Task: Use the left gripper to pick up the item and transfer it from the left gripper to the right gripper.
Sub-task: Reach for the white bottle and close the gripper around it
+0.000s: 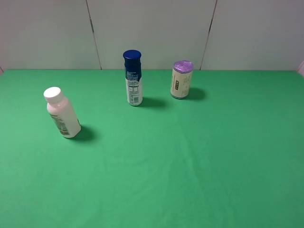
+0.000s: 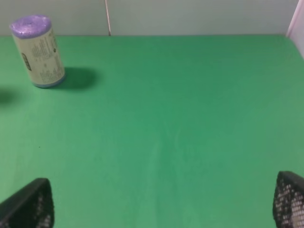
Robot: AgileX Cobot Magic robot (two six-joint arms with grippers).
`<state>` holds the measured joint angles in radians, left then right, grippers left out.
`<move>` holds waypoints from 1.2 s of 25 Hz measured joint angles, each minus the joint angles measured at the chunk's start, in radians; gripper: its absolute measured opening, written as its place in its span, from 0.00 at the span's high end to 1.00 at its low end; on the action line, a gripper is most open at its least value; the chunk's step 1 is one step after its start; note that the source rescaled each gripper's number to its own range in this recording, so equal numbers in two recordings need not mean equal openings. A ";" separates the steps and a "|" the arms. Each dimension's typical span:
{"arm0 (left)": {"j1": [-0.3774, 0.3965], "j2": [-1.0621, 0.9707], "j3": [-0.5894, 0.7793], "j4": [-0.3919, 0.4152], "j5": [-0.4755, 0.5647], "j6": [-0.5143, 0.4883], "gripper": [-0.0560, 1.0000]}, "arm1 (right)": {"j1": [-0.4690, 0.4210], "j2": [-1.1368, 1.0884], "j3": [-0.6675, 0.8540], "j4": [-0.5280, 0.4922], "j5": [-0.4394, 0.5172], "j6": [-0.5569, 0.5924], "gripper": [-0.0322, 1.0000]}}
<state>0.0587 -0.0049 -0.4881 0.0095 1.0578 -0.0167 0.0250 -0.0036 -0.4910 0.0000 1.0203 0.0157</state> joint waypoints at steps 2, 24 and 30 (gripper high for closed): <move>0.000 0.000 0.000 0.000 0.000 0.000 0.15 | 0.000 0.000 0.000 0.000 0.000 0.000 0.00; 0.000 0.000 0.000 0.000 0.000 0.000 0.15 | 0.000 0.000 0.000 0.000 0.000 0.000 0.00; 0.000 0.000 0.000 0.000 0.000 0.000 0.15 | 0.000 0.000 0.000 0.000 0.000 0.000 0.00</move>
<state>0.0587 -0.0049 -0.4881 0.0095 1.0578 -0.0167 0.0250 -0.0036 -0.4910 0.0000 1.0203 0.0157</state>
